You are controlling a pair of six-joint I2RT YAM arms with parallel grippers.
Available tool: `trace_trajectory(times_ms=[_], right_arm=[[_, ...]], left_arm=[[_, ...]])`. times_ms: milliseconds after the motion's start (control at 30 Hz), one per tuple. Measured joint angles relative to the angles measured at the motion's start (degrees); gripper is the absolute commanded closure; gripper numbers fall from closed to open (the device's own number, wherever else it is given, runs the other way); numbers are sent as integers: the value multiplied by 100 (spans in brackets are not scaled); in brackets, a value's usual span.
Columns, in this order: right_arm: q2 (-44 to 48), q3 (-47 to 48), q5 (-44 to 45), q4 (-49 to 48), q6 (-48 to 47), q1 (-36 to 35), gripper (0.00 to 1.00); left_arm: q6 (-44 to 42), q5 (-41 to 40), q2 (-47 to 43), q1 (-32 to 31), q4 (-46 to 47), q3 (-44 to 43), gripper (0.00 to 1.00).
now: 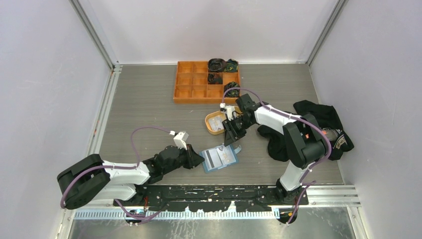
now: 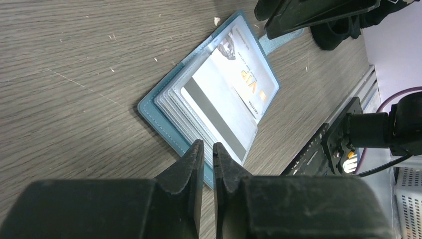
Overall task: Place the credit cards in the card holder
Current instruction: Insert the credit card into the card holder, then turn over the card slot in the card holder.
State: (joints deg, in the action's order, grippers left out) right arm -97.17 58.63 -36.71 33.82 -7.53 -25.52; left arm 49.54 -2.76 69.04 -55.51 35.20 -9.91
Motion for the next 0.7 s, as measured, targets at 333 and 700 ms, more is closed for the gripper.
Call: trace_trajectory(times_ms=[333, 700], right_arm=[[-378, 258, 133, 511, -22, 0, 58], [-688, 435, 98, 861, -90, 0, 59]], left_arm=[[170, -142, -7, -2, 4, 46, 85], [275, -173, 221, -72, 4, 46, 85]])
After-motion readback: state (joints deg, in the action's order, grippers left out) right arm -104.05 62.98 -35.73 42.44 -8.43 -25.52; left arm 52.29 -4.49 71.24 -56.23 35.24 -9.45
